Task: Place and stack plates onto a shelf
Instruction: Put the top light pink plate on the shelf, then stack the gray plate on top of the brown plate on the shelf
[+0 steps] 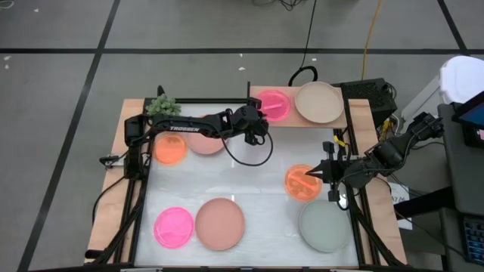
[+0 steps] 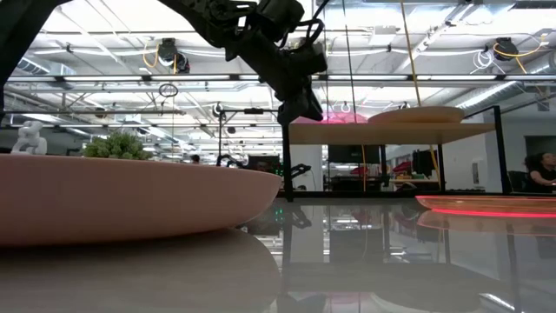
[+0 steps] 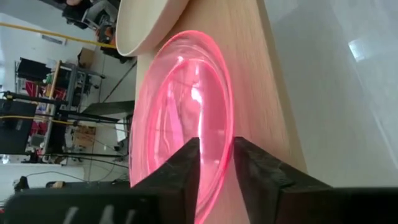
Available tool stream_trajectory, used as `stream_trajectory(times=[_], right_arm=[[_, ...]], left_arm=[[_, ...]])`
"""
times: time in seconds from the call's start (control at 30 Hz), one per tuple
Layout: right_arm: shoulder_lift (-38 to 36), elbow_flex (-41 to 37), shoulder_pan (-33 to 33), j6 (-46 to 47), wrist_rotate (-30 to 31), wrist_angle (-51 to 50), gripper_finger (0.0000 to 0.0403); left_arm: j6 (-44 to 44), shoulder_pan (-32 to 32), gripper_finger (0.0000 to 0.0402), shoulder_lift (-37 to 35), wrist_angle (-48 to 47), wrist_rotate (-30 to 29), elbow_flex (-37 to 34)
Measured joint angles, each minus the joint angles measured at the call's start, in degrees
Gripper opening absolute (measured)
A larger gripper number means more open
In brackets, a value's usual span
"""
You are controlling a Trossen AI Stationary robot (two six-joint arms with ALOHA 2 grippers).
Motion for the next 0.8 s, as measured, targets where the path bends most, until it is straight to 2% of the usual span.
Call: stream_trajectory(times=[0.13,0.33,0.53,0.8], right_arm=[[0.0,0.0,0.0,0.0,0.0,0.0,0.0000],[0.0,0.0,0.0,0.0,0.0,0.0,0.0000],[0.0,0.0,0.0,0.0,0.0,0.0,0.0000],[0.0,0.0,0.0,0.0,0.0,0.0,0.0000]], left_arm=[[0.4,-1.0,0.0127,0.0,0.5,-0.8,0.0],[1.1,-2.2,0.0129,-0.1,1.5,-2.3,0.0],[-0.6,-1.8,0.0130,-0.1,1.4,-6.9,0.0],[-2.3,-2.9,0.0130,-0.1,1.4,-7.1,0.0]])
